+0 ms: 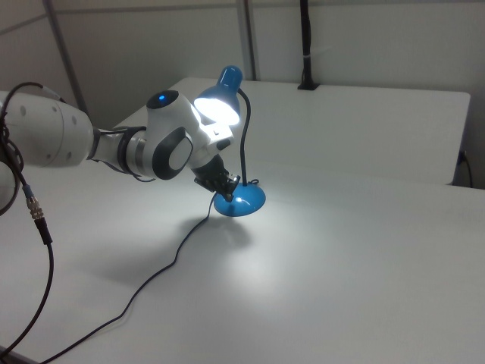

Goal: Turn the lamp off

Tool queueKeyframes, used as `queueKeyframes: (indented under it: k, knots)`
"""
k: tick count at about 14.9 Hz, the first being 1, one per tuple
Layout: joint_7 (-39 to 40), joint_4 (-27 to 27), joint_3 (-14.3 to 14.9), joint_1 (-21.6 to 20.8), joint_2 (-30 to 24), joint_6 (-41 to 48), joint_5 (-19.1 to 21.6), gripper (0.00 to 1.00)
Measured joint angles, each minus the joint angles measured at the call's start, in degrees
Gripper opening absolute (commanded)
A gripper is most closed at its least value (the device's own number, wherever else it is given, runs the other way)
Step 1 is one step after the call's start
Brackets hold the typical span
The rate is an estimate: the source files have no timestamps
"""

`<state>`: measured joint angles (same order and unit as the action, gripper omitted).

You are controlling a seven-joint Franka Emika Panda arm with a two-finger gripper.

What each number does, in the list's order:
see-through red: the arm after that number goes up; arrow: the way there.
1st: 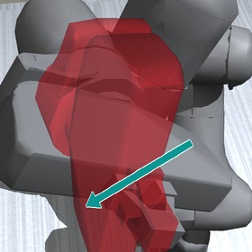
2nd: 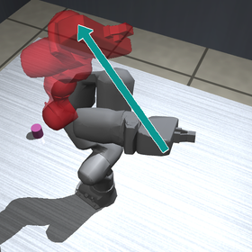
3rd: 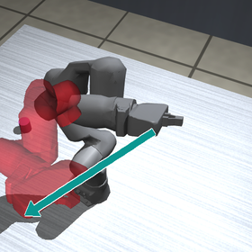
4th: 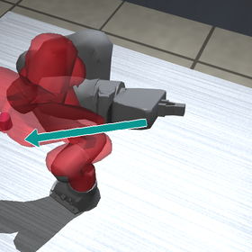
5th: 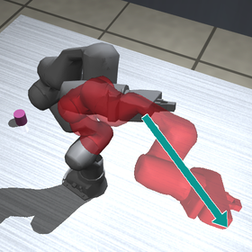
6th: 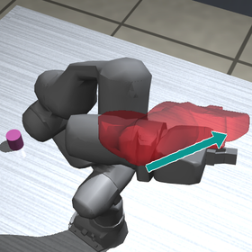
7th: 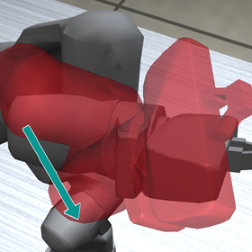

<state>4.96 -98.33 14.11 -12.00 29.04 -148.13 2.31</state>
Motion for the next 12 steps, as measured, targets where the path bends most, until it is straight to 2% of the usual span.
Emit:
queueKeyframes:
  k: [6,12]
  knots:
    - [-0.8,2.2,-0.1,-0.3,2.9,-0.1,0.0,0.00]
    - [-0.8,3.1,-0.1,-0.4,2.7,-0.1,0.0,0.00]
